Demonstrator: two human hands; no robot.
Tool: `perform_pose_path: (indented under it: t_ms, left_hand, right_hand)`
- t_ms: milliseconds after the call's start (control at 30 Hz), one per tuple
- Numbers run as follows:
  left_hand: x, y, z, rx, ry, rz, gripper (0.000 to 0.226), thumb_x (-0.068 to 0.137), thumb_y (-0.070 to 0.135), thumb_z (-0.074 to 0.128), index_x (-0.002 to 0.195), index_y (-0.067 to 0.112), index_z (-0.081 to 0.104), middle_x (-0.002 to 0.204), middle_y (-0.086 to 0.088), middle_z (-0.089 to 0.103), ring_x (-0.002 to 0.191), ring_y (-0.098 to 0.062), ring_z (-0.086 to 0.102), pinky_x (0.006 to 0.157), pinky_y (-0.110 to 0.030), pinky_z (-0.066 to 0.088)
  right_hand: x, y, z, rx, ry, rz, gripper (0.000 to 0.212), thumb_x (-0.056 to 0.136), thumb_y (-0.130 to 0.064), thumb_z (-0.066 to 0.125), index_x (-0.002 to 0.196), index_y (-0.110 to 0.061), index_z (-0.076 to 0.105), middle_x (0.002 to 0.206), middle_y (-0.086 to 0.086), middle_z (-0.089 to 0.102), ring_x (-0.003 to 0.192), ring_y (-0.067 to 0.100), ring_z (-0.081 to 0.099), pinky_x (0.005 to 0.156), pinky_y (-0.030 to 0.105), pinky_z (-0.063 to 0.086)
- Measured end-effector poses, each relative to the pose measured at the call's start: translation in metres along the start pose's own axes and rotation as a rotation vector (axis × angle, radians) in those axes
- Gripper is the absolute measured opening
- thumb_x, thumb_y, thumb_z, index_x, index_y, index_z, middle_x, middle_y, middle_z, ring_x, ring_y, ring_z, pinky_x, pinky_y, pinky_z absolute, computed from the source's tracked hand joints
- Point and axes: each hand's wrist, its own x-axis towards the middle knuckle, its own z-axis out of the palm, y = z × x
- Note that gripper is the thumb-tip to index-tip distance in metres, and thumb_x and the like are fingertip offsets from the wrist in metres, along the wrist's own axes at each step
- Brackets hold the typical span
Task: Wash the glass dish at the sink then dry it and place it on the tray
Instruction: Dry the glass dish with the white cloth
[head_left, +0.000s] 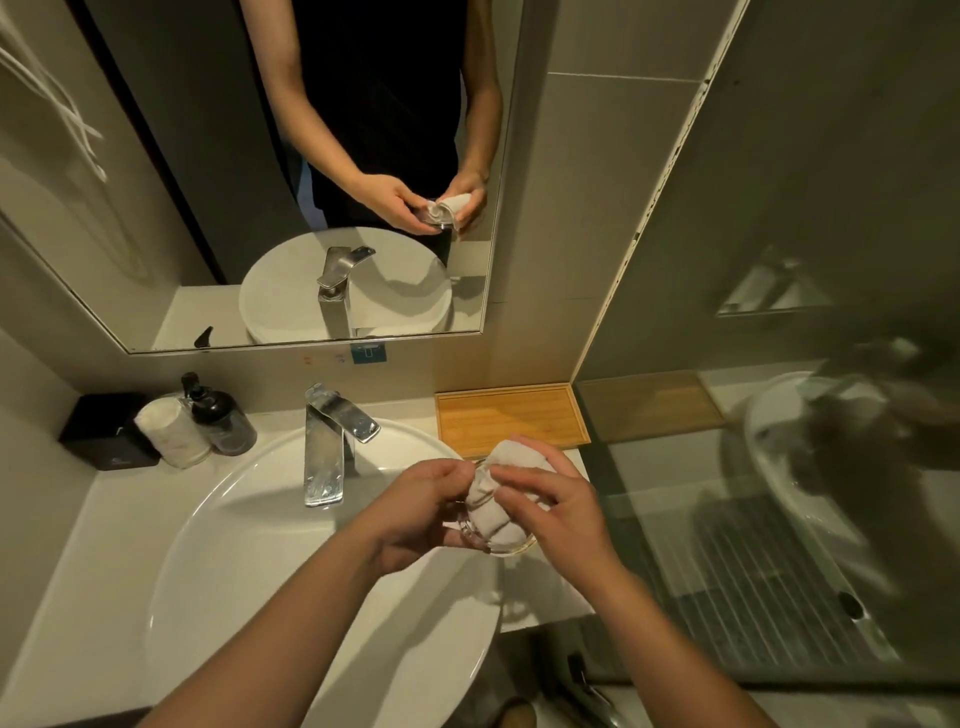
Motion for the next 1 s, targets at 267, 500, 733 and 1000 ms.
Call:
perform_pose_path:
  t_ms: [267,500,733,1000]
  left_hand:
    - [-0.004,-0.04,0.044,-0.184,0.266,0.22,0.037,0.108,0.032,0.04,0.121,0.008,0.066,0.113,-0.018,0.076,0.106,-0.033,0.073,0.089,-0.052,0.06]
    - [-0.003,-0.011,0.021,-0.149,0.121,0.041,0.039,0.102,0.034,0.053,0.122,0.003,0.067,0.113,-0.023,0.072,0.099,-0.034,0.067,0.085,-0.054,0.06]
    - [-0.001,0.003,0.018,0.049,0.05,0.013,0.031,0.105,0.027,0.049,0.097,0.016,0.077,0.097,-0.013,0.076,0.089,-0.028,0.07,0.08,-0.053,0.061]
    - [-0.007,-0.044,0.056,-0.222,0.292,0.225,0.037,0.108,0.031,0.04,0.122,0.008,0.065,0.115,-0.017,0.075,0.11,-0.034,0.071,0.094,-0.059,0.057]
  right_hand:
    - [-0.019,0.003,0.022,0.141,0.383,0.021,0.021,0.091,-0.016,0.077,0.103,-0.032,0.082,0.143,-0.021,0.056,0.127,-0.002,0.056,0.093,0.015,0.055]
    - [-0.02,0.004,0.002,0.088,0.232,0.018,0.028,0.088,-0.014,0.079,0.101,-0.039,0.083,0.139,-0.017,0.059,0.127,0.003,0.057,0.093,0.018,0.056]
    - [-0.006,-0.003,-0.007,0.032,0.088,-0.037,0.024,0.087,-0.01,0.08,0.099,-0.031,0.084,0.142,-0.017,0.058,0.125,-0.005,0.057,0.094,0.016,0.053]
    - [-0.018,0.008,0.015,0.147,0.39,0.045,0.022,0.09,-0.016,0.077,0.1,-0.034,0.082,0.14,-0.02,0.059,0.128,0.002,0.057,0.102,0.03,0.056]
